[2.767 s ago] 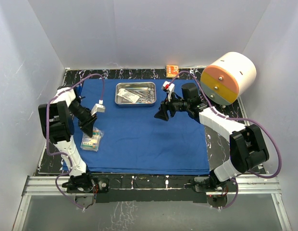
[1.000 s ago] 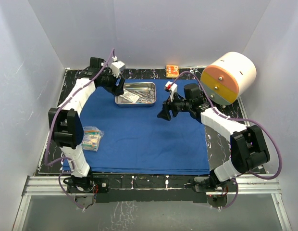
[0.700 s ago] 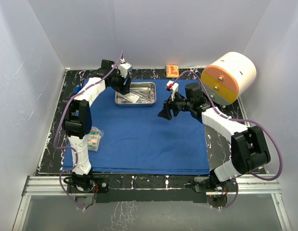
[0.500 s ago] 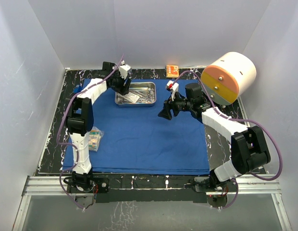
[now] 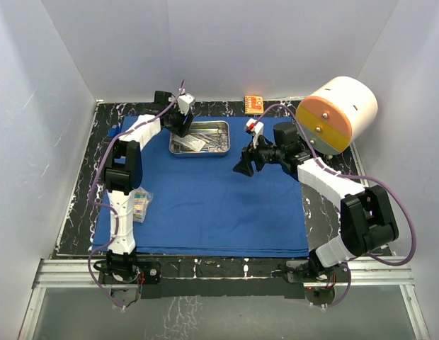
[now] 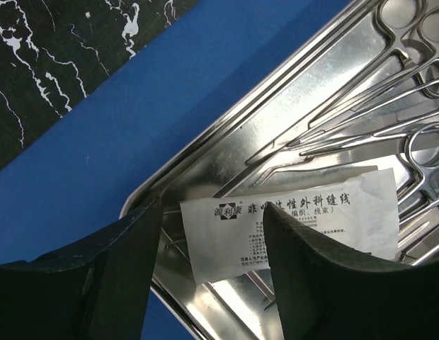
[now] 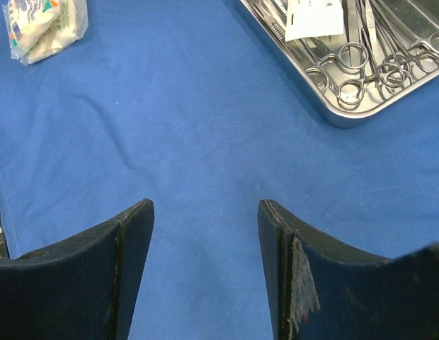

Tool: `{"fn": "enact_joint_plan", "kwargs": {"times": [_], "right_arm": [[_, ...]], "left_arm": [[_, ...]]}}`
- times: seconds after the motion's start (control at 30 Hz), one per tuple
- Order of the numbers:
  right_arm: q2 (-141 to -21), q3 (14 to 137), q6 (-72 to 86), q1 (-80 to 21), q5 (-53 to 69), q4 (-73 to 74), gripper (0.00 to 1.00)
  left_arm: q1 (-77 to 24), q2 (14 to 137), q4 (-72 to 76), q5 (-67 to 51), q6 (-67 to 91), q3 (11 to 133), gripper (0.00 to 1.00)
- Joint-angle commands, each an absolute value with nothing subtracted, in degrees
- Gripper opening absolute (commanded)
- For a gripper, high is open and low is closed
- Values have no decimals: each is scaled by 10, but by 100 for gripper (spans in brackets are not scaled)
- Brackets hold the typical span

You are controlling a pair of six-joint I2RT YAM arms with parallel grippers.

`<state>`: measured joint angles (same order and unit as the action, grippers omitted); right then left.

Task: Open and lay out the surgical kit
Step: Pick up the medical item from the container.

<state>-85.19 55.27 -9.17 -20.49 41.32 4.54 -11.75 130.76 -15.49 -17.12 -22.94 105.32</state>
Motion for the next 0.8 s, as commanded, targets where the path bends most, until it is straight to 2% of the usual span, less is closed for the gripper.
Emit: {"fn": "enact_joint_plan", "kwargs": {"times": [0.0, 0.4, 0.77], "right_arm": [[-837, 550, -102, -201, 418, 18, 59], [-836, 549, -102, -200, 417, 16, 59], [-835, 549, -102, -199, 415, 16, 59]], "left_arm": [[-116, 1317, -165, -169, -231, 1096, 57], [-117, 1334, -205, -180, -227, 1102, 56], [-117, 1351, -231, -210, -206, 1117, 45]]}}
